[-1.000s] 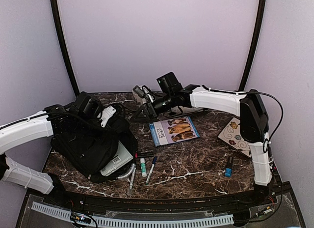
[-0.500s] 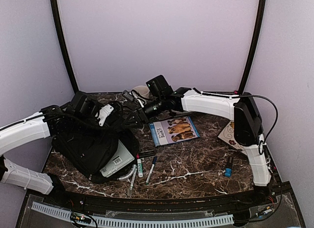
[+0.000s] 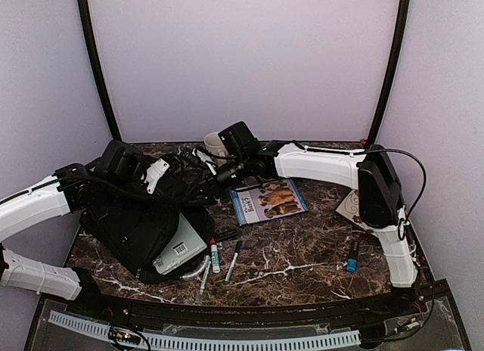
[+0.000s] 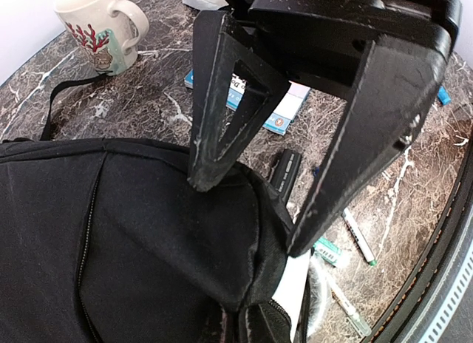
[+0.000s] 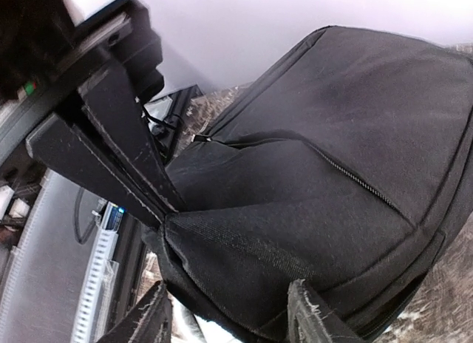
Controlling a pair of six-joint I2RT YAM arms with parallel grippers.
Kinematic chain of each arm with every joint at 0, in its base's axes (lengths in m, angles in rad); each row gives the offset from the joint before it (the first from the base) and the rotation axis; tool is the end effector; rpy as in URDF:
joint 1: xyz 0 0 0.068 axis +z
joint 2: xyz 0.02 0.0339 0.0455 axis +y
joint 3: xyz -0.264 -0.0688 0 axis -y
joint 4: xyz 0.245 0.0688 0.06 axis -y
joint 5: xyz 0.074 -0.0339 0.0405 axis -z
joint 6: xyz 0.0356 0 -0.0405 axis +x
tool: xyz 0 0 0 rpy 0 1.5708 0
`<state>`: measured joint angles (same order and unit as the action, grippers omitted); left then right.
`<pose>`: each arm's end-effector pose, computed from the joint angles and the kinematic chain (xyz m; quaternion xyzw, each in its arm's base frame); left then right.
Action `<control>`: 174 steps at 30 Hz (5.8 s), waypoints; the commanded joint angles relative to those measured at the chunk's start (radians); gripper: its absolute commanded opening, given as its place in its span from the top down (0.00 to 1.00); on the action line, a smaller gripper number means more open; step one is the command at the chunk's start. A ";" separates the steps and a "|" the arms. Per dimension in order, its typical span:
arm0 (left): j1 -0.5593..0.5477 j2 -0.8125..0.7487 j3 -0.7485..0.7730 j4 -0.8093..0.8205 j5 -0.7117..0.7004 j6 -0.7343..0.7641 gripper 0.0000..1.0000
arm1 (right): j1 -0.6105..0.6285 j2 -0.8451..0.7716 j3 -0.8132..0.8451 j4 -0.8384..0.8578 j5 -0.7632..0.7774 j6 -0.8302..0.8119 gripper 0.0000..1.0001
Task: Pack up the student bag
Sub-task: Pass from the left arm to the right, then pass from the right arm to the left, then adjust the book in the largest pocket of the bag, then pick up the book from the center of the board.
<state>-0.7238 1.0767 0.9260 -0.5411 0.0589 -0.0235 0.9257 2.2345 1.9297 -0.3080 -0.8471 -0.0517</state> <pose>0.1712 -0.1541 0.2986 0.3221 0.8454 -0.1800 0.3862 0.2878 0.4269 0.2490 -0.5471 0.6254 0.5083 0.2263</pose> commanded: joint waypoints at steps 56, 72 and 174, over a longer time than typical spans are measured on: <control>0.008 0.073 0.086 0.083 -0.441 0.230 1.00 | 0.022 -0.099 -0.023 0.044 0.275 0.061 1.00; 0.018 -0.117 -0.077 0.250 -0.256 0.281 1.00 | -0.024 -0.320 -0.174 -0.313 0.194 -0.422 0.48; 0.032 -0.275 -0.283 0.514 -0.167 0.238 1.00 | 0.325 -0.261 -0.347 -0.190 0.763 -0.383 0.67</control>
<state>-0.6922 0.7944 0.6361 -0.1375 -0.1020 0.2237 1.2949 2.0247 1.6051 -0.4267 0.0116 -0.4828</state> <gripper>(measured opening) 0.018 0.337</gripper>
